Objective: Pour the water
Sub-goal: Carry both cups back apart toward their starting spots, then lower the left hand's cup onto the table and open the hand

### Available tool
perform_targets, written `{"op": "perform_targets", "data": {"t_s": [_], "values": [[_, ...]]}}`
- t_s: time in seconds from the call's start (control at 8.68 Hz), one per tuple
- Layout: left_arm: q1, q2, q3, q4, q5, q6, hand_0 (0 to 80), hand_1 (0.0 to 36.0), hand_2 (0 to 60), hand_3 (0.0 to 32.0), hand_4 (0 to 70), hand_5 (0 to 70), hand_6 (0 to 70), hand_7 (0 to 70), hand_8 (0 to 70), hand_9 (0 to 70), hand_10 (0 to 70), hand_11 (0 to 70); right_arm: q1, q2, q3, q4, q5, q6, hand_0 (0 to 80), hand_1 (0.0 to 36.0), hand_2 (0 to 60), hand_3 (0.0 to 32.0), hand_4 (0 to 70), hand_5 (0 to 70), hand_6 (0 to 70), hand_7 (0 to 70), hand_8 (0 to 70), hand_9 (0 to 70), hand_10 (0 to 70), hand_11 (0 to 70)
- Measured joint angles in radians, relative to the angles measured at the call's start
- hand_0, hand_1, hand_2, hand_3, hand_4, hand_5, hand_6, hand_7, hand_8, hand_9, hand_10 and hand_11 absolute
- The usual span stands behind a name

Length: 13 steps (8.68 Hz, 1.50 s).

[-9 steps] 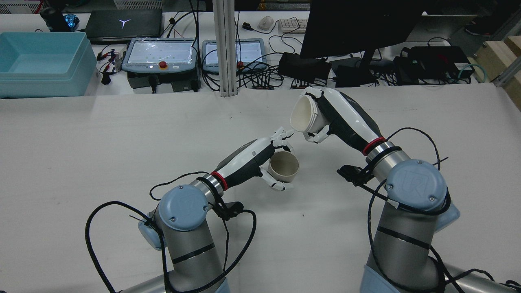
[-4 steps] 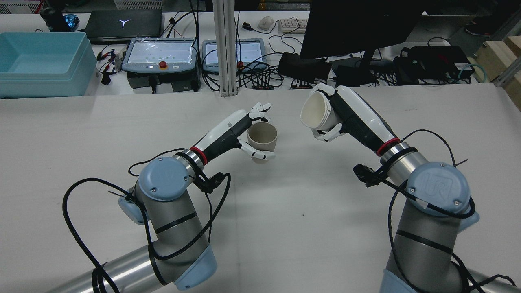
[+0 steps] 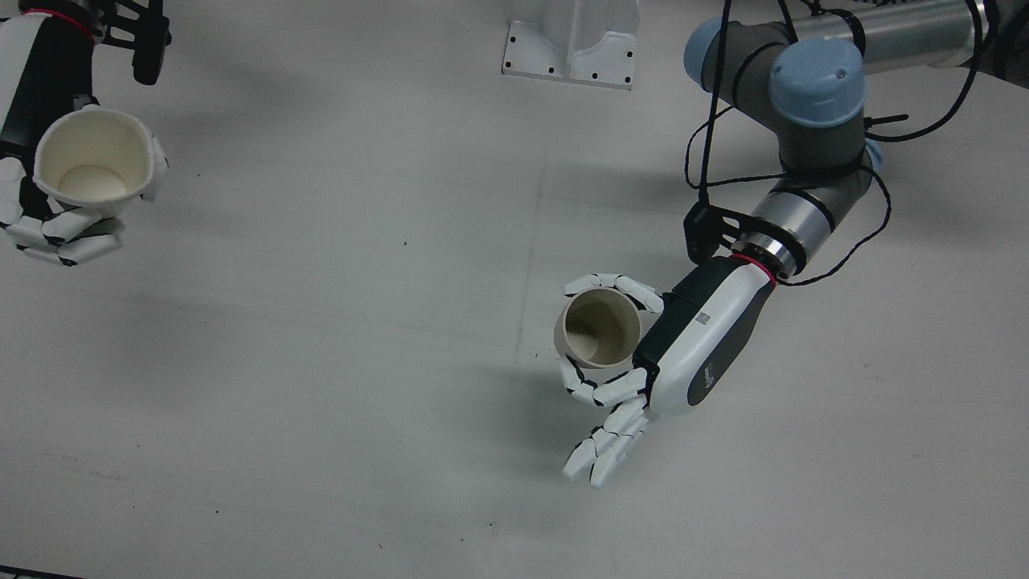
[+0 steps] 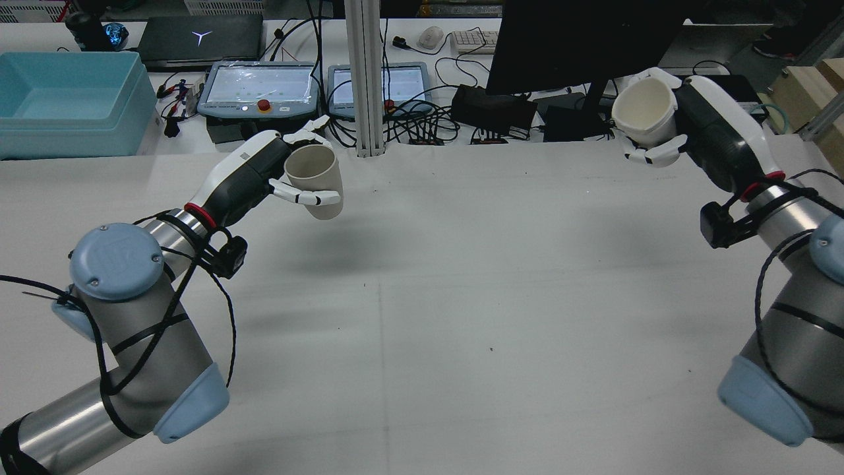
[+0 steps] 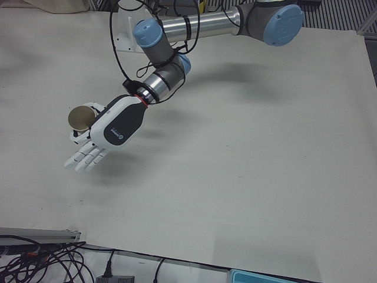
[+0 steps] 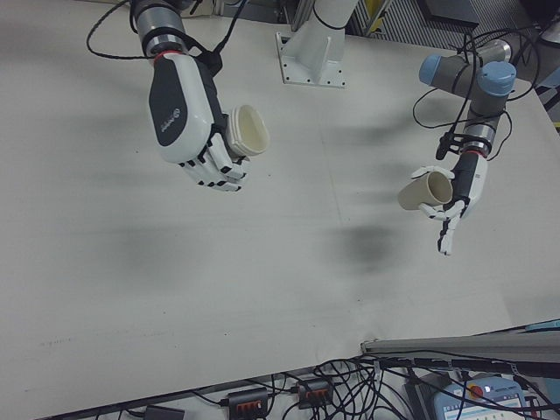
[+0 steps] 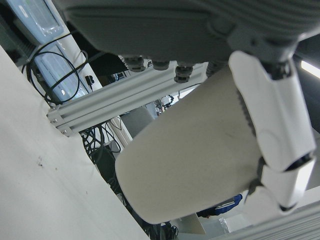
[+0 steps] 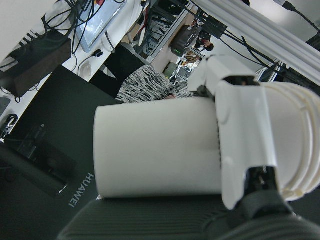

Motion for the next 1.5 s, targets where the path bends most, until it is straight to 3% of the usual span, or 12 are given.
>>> {"op": "perform_targets", "data": {"t_s": [0.12,0.35,0.58,0.81,1.15,1.5], "values": [[-0.031,0.055,-0.045,0.0,0.0,-0.037,45.5,31.4,60.0,0.0,32.8,45.9,5.9,5.4,0.9,1.0,2.1,4.8,0.095,-0.053,-0.029,0.113,-0.091,0.022,62.2,31.9,49.4,0.0,11.4,70.0,33.1,51.9,42.1,58.7,45.8,66.9],[-0.077,0.148,-0.11,-0.01,0.0,-0.084,45.4,31.1,60.0,0.0,32.9,45.8,5.9,5.4,1.0,1.2,2.2,5.0,0.244,-0.159,-0.162,0.392,-0.255,0.116,63.3,33.4,54.4,0.0,14.7,70.0,35.0,52.6,44.2,61.2,45.8,66.9],[-0.098,0.231,-0.129,-0.054,-0.002,-0.128,45.5,30.4,60.0,0.0,32.9,45.4,5.8,5.6,1.1,1.4,2.3,5.0,0.345,-0.267,-0.263,0.586,-0.335,0.168,61.2,33.4,60.0,0.0,16.1,70.0,35.6,50.8,45.5,62.6,48.1,70.0],[-0.102,0.352,-0.118,-0.153,-0.014,-0.133,45.5,29.0,60.0,0.0,32.3,43.8,5.3,5.2,1.2,1.6,2.5,5.2,0.449,-0.317,-0.44,0.753,-0.413,0.216,60.8,34.3,60.0,0.0,16.6,70.0,36.2,50.8,45.9,63.0,48.2,70.0],[-0.1,0.531,0.032,-0.457,-0.088,-0.031,45.6,27.4,60.0,0.0,30.5,41.0,4.4,4.2,1.0,1.8,2.5,5.2,0.509,-0.325,-0.711,0.896,-0.444,0.293,59.3,34.1,60.0,0.0,15.6,70.0,35.4,49.1,46.0,63.1,49.4,70.0],[-0.115,0.578,0.186,-0.684,-0.098,0.113,45.4,26.8,60.0,0.0,30.5,41.1,4.7,4.4,1.3,2.2,2.6,5.3,0.509,-0.319,-0.807,0.914,-0.421,0.303,59.2,33.8,60.0,0.0,16.1,70.0,35.6,48.8,46.0,63.0,49.6,70.0]]}}
